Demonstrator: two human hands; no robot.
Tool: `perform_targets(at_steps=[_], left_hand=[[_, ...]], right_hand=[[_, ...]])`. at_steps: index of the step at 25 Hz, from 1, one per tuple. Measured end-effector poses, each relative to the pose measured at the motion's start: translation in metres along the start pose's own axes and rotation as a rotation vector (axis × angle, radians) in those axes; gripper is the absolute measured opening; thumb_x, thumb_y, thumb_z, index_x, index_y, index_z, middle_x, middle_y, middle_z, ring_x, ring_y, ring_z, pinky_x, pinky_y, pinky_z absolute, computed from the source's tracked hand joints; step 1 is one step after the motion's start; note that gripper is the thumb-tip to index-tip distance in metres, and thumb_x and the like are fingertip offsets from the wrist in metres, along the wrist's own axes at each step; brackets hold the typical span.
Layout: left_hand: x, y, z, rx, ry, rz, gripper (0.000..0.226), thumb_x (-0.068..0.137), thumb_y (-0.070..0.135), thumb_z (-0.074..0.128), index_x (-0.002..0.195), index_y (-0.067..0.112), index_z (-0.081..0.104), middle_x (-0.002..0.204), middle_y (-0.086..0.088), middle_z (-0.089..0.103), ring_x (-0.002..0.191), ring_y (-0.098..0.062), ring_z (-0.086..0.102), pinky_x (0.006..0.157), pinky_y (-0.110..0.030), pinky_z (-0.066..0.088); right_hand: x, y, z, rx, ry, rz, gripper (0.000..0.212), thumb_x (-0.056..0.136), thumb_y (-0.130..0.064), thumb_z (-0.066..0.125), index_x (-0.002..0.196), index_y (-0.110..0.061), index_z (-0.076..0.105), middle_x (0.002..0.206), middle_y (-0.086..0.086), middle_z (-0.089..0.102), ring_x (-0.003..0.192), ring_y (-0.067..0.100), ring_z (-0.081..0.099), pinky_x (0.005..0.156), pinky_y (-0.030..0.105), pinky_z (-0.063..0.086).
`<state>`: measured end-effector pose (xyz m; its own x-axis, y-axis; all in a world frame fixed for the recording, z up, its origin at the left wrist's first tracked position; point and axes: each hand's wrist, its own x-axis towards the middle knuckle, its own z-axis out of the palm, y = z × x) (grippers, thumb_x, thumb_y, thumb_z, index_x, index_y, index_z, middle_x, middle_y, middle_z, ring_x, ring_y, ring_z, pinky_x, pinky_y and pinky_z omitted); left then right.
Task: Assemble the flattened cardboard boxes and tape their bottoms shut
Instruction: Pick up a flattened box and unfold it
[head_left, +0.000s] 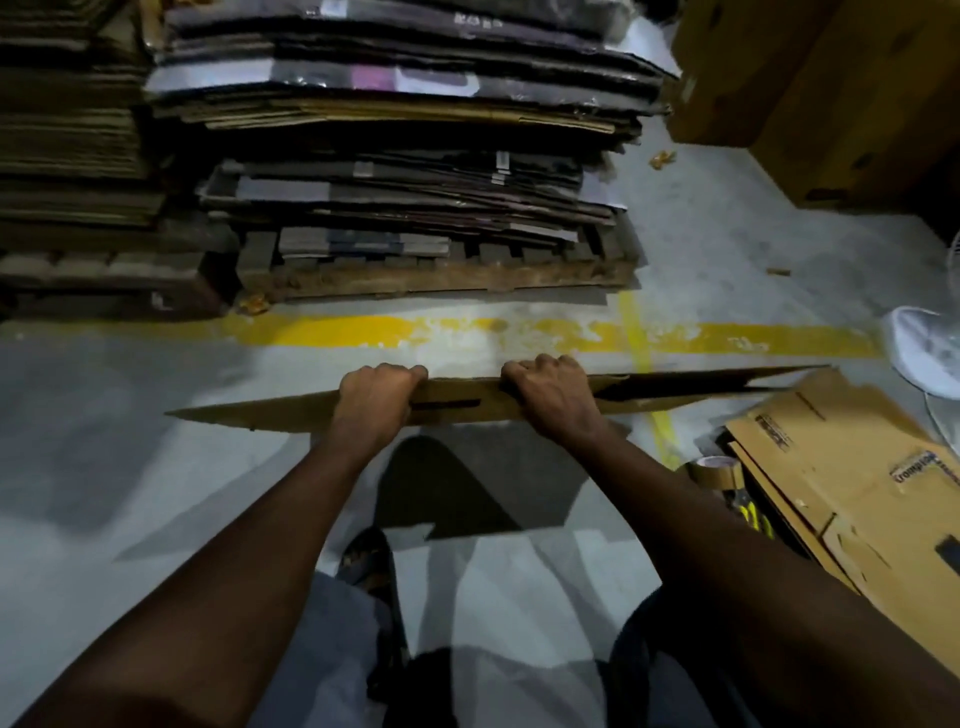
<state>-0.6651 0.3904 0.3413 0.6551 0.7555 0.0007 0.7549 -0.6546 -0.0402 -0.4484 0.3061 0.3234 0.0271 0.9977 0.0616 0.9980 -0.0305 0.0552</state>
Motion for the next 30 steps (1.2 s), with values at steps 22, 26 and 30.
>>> perform_targets(at_steps=[22, 26, 30], left_hand=[[0.041, -0.024, 0.054, -0.034, -0.063, 0.123, 0.008, 0.086, 0.021, 0.056, 0.094, 0.021, 0.056, 0.088, -0.006, 0.068, 0.087, -0.031, 0.063, 0.061, -0.030, 0.039], [0.026, -0.012, 0.066, -0.069, -0.079, 0.043, 0.026, 0.079, 0.019, 0.058, 0.104, 0.026, 0.056, 0.095, -0.004, 0.070, 0.092, -0.031, 0.064, 0.069, -0.033, 0.046], [0.032, -0.012, 0.074, -0.041, -0.086, -0.023, 0.029, 0.082, 0.022, 0.059, 0.111, 0.025, 0.057, 0.098, -0.006, 0.070, 0.095, -0.032, 0.064, 0.072, -0.034, 0.047]], right_hand=[[-0.017, 0.106, 0.080, -0.055, 0.192, 0.211, 0.024, 0.081, -0.036, 0.070, 0.091, -0.020, 0.055, 0.085, 0.003, 0.056, 0.082, 0.027, 0.050, 0.076, 0.040, 0.034], [-0.018, 0.095, 0.091, -0.052, 0.140, 0.214, 0.026, 0.081, -0.034, 0.071, 0.096, -0.019, 0.056, 0.089, 0.005, 0.057, 0.084, 0.029, 0.050, 0.077, 0.041, 0.035], [-0.012, 0.091, 0.093, -0.034, 0.134, 0.232, 0.024, 0.083, -0.034, 0.070, 0.098, -0.020, 0.059, 0.090, 0.005, 0.058, 0.084, 0.029, 0.050, 0.081, 0.042, 0.036]])
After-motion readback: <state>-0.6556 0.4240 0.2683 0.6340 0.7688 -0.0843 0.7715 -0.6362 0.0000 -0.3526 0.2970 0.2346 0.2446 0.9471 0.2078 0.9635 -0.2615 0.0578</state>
